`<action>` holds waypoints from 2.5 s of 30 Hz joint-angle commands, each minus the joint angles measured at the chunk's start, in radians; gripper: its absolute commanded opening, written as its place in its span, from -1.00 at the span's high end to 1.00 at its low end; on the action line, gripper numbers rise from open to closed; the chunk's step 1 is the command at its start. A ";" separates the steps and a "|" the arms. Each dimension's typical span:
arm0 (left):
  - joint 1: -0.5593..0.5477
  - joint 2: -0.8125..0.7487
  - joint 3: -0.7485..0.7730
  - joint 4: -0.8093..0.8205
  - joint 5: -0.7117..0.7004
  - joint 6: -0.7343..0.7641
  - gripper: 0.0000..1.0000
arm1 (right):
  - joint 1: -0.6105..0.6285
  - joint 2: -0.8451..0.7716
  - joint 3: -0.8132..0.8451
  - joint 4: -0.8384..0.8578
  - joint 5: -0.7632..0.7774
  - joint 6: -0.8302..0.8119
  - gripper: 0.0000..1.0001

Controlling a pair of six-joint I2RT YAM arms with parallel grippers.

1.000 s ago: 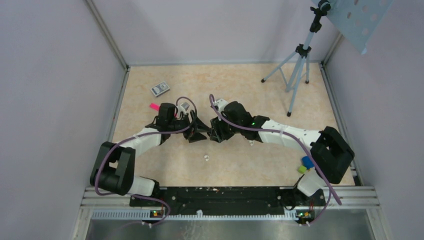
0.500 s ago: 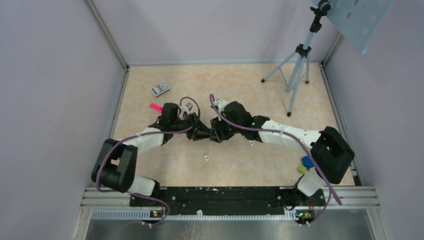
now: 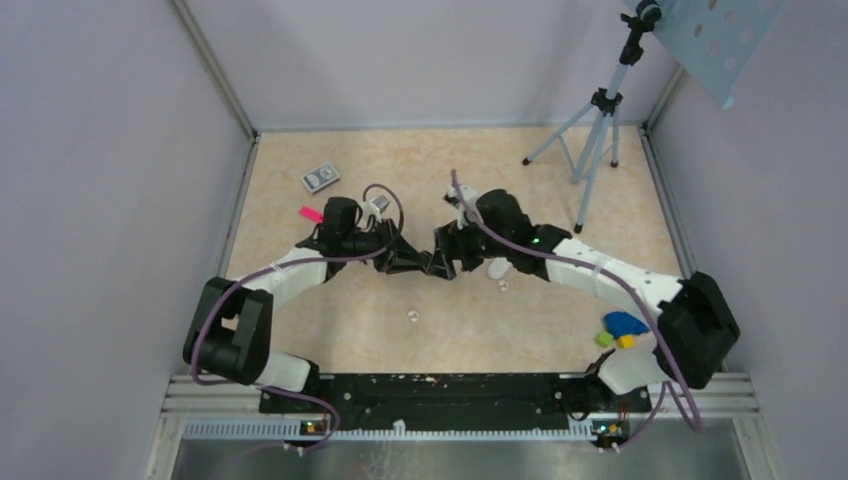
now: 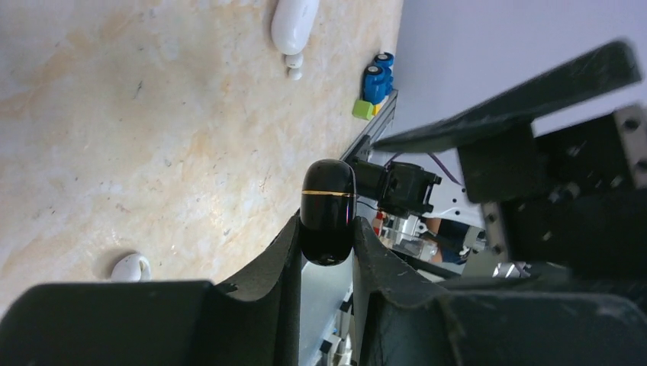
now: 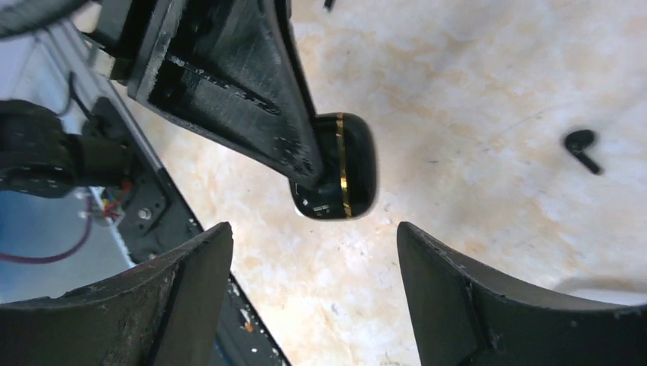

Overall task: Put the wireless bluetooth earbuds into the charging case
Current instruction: Pass from the right arm to the left, then open the charging case to the charging case.

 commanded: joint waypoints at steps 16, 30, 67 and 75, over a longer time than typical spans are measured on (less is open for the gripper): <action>0.002 0.011 0.132 -0.023 0.209 0.189 1.00 | -0.225 -0.138 -0.085 0.158 -0.209 0.269 -0.51; 0.001 -0.021 0.129 -0.023 0.222 0.183 1.00 | -0.198 -0.039 -0.053 0.167 -0.220 0.262 -0.51; 0.001 -0.111 0.133 -0.016 0.268 0.186 1.00 | -0.226 -0.082 -0.081 0.159 -0.200 0.296 -0.51; 0.001 -0.122 0.139 -0.029 0.306 0.242 1.00 | -0.300 -0.178 -0.191 0.473 -0.436 0.481 -0.53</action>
